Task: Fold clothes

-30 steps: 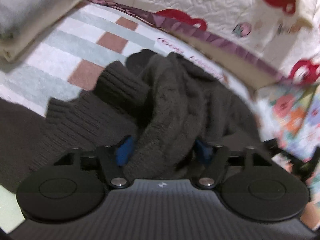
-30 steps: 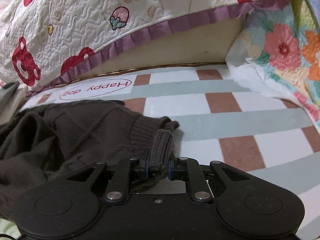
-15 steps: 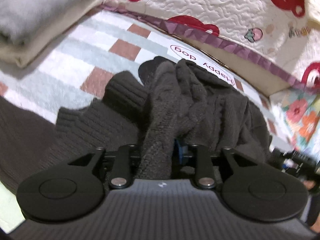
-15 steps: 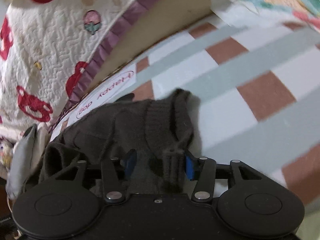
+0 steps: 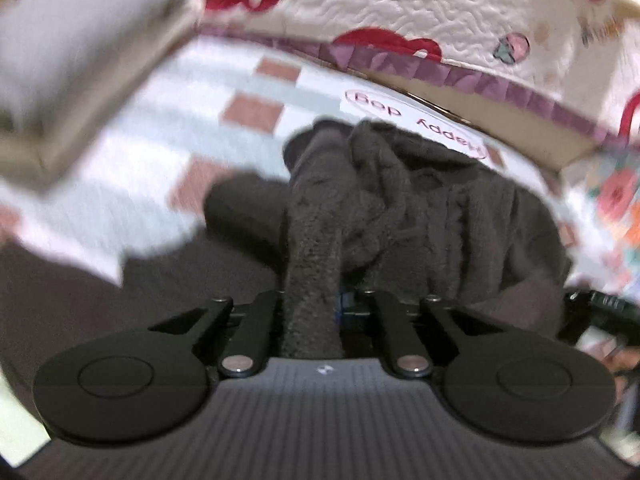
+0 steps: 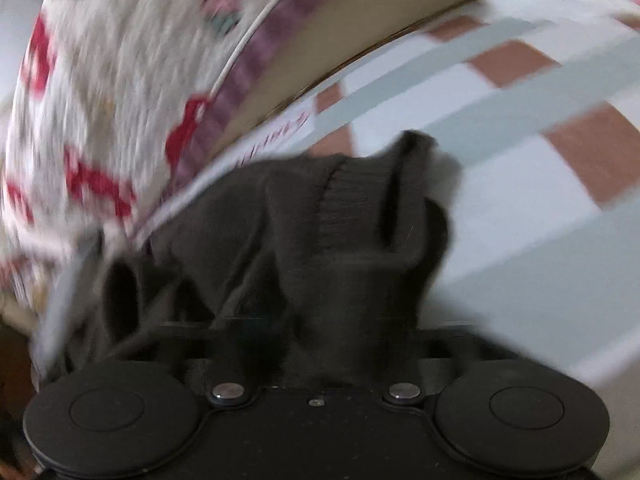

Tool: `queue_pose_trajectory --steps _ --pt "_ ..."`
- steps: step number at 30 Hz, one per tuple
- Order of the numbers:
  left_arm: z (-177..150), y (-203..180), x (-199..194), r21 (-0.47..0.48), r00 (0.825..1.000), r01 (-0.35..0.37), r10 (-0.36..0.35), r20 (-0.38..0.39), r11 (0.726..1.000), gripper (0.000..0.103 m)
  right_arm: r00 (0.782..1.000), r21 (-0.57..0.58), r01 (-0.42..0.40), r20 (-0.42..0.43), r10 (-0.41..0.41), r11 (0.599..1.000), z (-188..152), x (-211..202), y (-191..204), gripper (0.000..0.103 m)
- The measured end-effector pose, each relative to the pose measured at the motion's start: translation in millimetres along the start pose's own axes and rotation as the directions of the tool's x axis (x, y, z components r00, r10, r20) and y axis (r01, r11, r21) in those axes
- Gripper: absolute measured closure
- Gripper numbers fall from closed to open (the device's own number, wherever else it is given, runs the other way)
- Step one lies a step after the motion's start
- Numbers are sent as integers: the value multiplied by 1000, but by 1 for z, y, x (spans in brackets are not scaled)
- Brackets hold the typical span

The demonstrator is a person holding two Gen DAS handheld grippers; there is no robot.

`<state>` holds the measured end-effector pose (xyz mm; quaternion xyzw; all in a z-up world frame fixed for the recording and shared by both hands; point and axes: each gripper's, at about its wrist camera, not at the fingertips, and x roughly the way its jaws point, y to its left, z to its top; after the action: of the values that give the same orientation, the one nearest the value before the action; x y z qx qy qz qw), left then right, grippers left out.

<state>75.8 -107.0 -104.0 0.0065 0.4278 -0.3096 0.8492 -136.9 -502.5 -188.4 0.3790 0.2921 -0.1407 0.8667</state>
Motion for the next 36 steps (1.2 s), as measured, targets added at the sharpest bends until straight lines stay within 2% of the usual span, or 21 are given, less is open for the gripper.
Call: queue_pose_trajectory --steps 1,3,7,10,12,14,16,17,18,19,20,21,22,23,25,27,29,32,33,34,36 --pt "8 -3 -4 35 999 -26 25 23 999 97 1000 -38 5 18 -4 999 7 -1 8 86" --pt "24 -8 -13 104 995 -80 73 71 991 98 993 -80 2 116 7 997 29 -20 22 86" --pt "57 -20 -30 231 972 -195 156 176 953 98 956 -223 45 291 23 974 79 -74 54 89" --pt "95 -27 -37 290 961 -213 148 232 933 98 924 -240 74 382 25 968 108 -107 67 92" --pt "123 -29 -47 283 956 -188 109 273 940 98 893 -210 95 451 10 973 124 -127 71 92" --pt "152 -34 -57 266 934 -178 78 348 947 98 857 -183 118 516 -7 976 138 -147 74 92" --pt "173 -43 -61 256 896 -194 65 439 947 98 820 -177 179 571 -47 968 141 -164 69 92" --pt "180 -47 -61 241 873 -201 62 483 949 97 801 -180 234 593 -85 955 142 -169 66 92" --pt "182 -47 -48 226 874 -204 73 480 953 94 778 -177 308 612 -140 935 142 -170 61 92" --pt "181 -47 -31 213 887 -207 91 453 955 79 766 -175 391 606 -214 903 141 -160 52 92" --pt "181 -47 -13 200 899 -210 109 424 957 42 747 -175 471 600 -286 865 140 -150 42 91" --pt "180 -47 5 187 910 -214 126 396 959 30 722 -175 547 594 -356 818 139 -140 32 87" --pt "180 -47 22 174 919 -219 143 366 960 33 690 -175 619 587 -423 766 138 -130 23 87" --pt "169 -44 36 173 933 -221 156 325 960 33 671 -170 661 570 -474 731 135 -122 13 83" --pt "137 -34 60 182 957 -224 180 229 958 32 733 -119 604 470 -491 788 123 -114 -9 80" --pt "100 -18 72 171 979 -178 158 127 969 32 786 -61 550 373 -492 833 110 -107 -30 71" --pt "63 -2 78 137 992 -127 124 28 982 32 811 -21 522 322 -488 853 94 -105 -39 65" --pt "31 18 77 50 987 -83 89 -131 995 32 827 -9 513 271 -492 858 72 -106 -42 63" --pt "26 20 75 29 985 -69 72 -159 997 32 834 -14 508 260 -487 861 66 -106 -40 60" --pt "23 21 70 17 985 -53 55 -166 998 32 849 -19 486 245 -467 874 59 -105 -36 58" --pt "26 20 60 1 990 -27 27 -138 1000 30 879 -30 443 215 -427 896 47 -104 -30 55"
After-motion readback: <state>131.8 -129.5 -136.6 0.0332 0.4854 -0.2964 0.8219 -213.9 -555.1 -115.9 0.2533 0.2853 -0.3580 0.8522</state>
